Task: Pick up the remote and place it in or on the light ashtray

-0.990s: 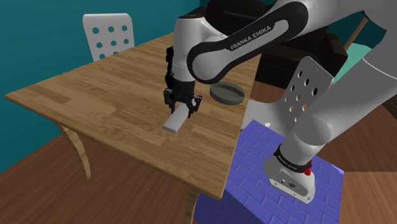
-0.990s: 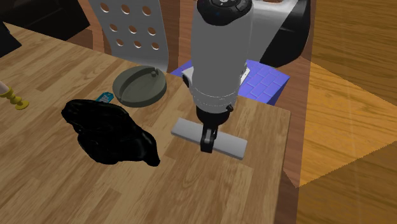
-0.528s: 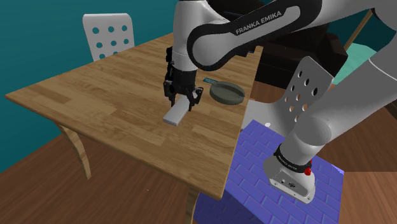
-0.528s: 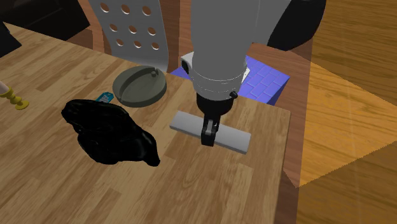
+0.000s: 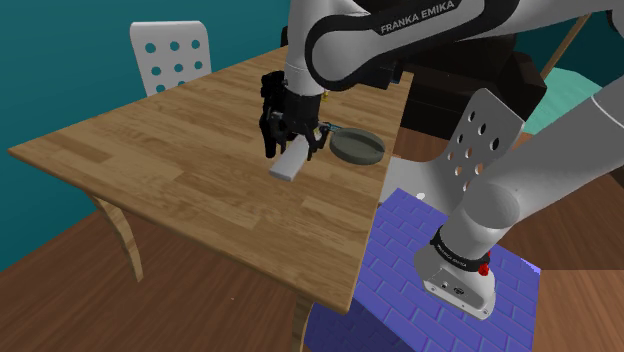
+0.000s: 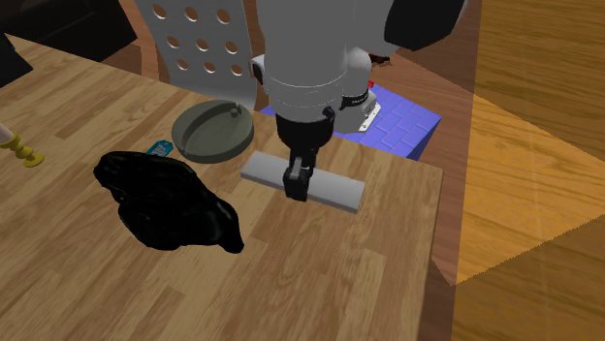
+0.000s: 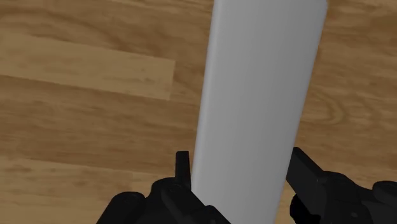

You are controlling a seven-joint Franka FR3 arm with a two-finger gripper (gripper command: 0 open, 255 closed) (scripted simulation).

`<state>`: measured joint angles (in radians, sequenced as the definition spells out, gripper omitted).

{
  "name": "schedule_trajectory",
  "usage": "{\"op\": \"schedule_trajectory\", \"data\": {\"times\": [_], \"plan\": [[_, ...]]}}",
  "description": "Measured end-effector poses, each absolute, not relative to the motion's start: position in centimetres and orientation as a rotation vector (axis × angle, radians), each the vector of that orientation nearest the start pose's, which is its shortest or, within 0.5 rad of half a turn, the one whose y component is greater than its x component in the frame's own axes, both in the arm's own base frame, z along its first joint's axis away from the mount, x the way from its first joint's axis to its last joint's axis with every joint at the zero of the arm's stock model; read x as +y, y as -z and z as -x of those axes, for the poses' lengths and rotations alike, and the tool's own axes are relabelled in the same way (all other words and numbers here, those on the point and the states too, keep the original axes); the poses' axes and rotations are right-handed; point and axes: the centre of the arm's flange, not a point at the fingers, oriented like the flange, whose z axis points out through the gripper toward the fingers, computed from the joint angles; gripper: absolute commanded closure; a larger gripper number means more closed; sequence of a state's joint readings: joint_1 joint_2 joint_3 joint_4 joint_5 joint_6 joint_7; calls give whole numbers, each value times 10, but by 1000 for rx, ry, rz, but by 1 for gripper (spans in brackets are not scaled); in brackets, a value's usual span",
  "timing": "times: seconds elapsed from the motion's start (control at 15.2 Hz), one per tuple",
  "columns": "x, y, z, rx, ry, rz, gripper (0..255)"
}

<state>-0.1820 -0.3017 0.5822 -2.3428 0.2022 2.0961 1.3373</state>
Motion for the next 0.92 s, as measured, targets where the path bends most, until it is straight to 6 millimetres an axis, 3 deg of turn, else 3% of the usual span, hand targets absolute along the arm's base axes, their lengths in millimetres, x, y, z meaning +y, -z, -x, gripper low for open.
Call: {"op": "schedule_trajectory", "data": {"times": [0.92], "plan": [[9, -438, -413, 1576, 1, 2694, 255]]}}
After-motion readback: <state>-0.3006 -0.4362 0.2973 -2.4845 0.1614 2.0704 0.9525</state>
